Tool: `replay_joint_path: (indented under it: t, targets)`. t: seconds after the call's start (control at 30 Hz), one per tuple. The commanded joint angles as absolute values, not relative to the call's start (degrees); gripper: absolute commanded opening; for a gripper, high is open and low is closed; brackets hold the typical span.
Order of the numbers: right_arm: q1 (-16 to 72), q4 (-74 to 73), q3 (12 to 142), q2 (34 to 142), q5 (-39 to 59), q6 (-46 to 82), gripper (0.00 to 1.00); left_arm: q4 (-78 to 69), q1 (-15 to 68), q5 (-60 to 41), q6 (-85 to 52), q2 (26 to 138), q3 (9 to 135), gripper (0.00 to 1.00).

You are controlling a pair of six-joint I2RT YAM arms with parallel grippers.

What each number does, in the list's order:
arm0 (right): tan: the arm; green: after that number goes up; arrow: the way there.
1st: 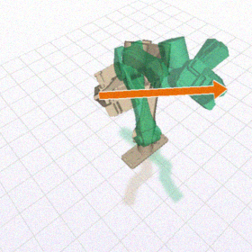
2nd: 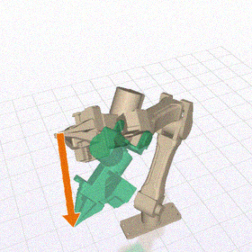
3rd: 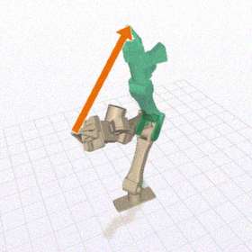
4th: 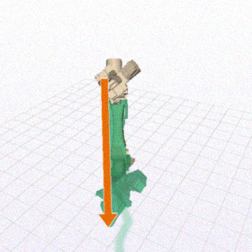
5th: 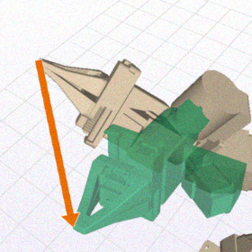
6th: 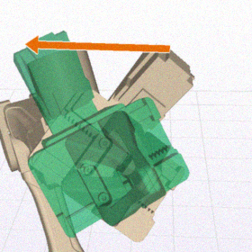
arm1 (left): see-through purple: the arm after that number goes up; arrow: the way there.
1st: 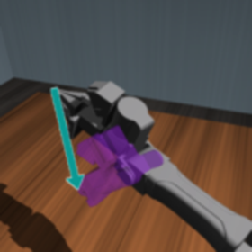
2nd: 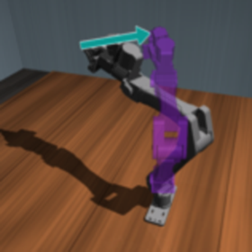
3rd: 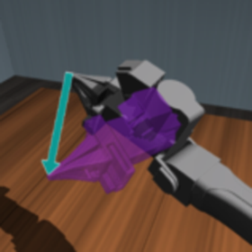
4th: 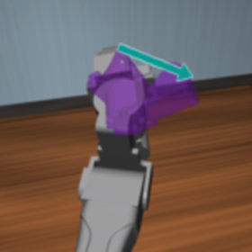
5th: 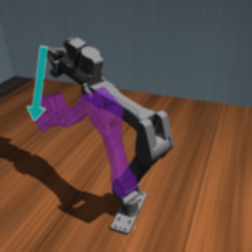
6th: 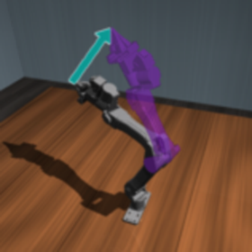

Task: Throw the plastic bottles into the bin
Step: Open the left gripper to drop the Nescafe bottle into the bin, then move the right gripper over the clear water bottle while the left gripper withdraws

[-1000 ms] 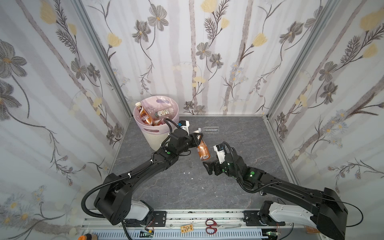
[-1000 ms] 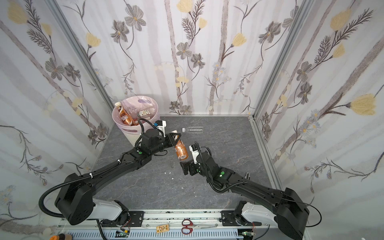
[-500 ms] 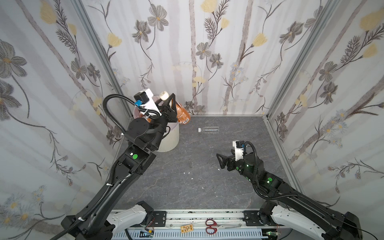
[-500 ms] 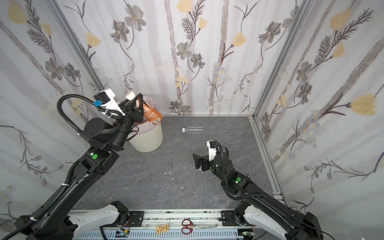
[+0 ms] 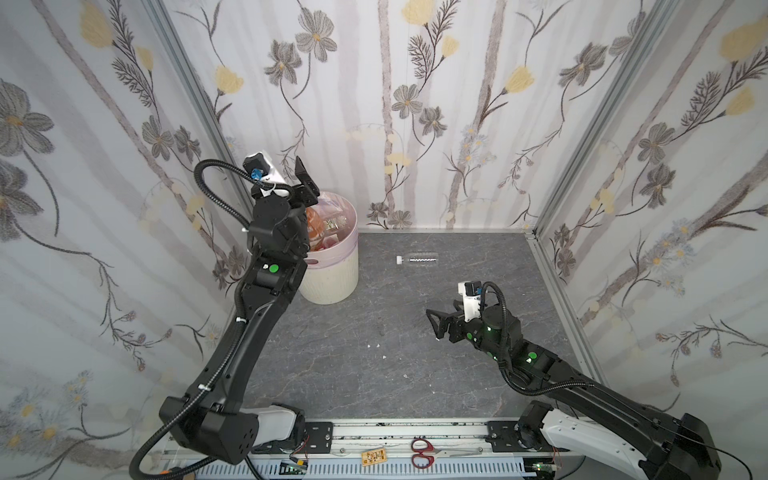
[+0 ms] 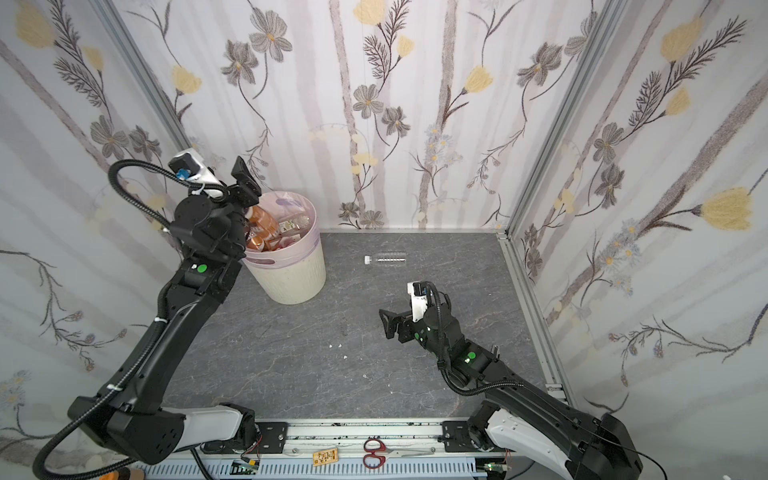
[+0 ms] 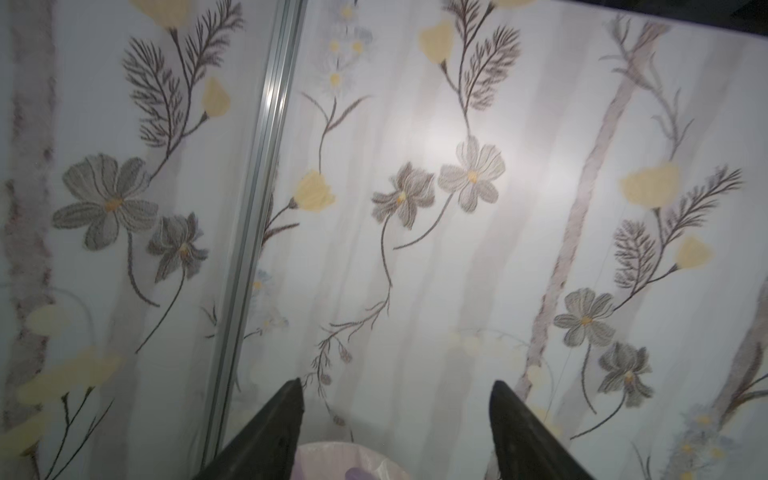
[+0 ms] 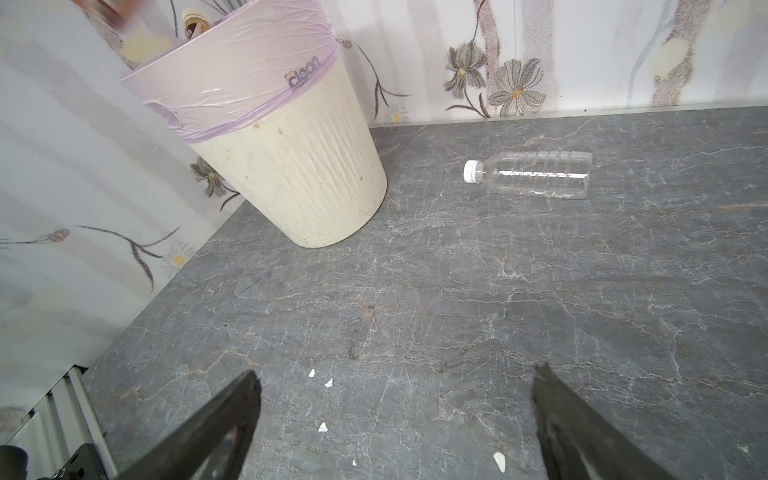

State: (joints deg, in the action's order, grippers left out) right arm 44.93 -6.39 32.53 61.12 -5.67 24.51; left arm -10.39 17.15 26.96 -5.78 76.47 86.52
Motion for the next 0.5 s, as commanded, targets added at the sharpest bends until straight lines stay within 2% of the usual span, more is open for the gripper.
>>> replay_joint_path:
  t: [0.0, 0.17, 0.47]
  targets:
    - [45.0, -9.7, 31.7, 60.0, -4.5, 25.7, 1.00, -0.3, 18.5, 21.5, -12.5, 77.3, 89.9, 1.00]
    - [45.1, -11.5, 30.0, 60.0, -4.7, 25.8, 1.00, -0.3, 19.6, 12.2, -15.6, 72.5, 91.3, 1.00]
    - [45.0, -12.0, 33.2, 65.2, -4.6, 25.8, 1.00, -0.4, 20.1, 7.5, -22.7, 66.3, 84.2, 1.00]
